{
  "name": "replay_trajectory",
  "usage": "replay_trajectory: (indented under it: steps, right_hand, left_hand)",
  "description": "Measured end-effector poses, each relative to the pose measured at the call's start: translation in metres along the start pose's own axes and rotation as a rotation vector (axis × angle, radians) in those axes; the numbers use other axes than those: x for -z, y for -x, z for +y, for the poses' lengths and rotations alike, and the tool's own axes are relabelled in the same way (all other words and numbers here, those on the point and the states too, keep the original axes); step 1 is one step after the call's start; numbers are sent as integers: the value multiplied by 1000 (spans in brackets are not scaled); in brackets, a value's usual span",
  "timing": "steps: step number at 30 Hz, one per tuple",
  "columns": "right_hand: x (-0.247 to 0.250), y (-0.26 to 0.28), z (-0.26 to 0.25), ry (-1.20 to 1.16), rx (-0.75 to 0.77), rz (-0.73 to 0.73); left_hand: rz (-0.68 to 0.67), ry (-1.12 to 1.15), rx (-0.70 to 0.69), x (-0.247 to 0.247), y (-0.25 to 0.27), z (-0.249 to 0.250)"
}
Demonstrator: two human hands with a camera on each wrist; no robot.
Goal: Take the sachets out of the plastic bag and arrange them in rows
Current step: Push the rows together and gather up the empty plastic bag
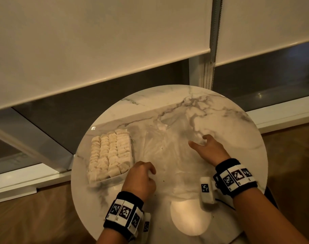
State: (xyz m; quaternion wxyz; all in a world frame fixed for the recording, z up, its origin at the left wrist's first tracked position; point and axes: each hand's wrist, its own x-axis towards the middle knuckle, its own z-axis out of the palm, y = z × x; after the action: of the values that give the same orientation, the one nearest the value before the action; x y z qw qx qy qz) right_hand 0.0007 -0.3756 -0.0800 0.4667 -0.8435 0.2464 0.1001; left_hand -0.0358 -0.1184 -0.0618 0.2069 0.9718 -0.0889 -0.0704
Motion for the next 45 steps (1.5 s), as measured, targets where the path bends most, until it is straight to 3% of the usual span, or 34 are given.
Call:
replay_trajectory:
  steps: [2,6,8,14,16,19,29,34,39,45]
  right_hand:
    - [2,-1,-1,-15,-31,-28]
    - [14,-9,-11,47,-25,-14]
    - [19,-13,-21,32,-38,1]
    - [3,-26,-43,-18,-125,-62]
    - [-7,-24,-49,-63,-138,-88]
    - [-25,-18,-51,-153,-164,-193]
    - [-61,-8,-46,-207,54,-268]
    - [-63,-1,-36,-318,151,-229]
    - [-60,-1,-21,-424,215,-254]
    - [-46,22,-33,-577,212,-373]
  left_hand:
    - [-10,49,24,6,7,2]
    - [147,57,4,15,3,5]
    - [152,45,16,15,-2,7]
    - [-150,-64,147,-17,-24,11]
    - [-204,-134,130,-26,-25,11]
    - [-168,-145,77,-33,-26,7]
    - [-66,53,-105,-36,-19,1]
    - [-58,387,-46,-18,-5,4]
    - [268,747,81,3,-7,-3]
    - [69,995,322,3,-11,-14]
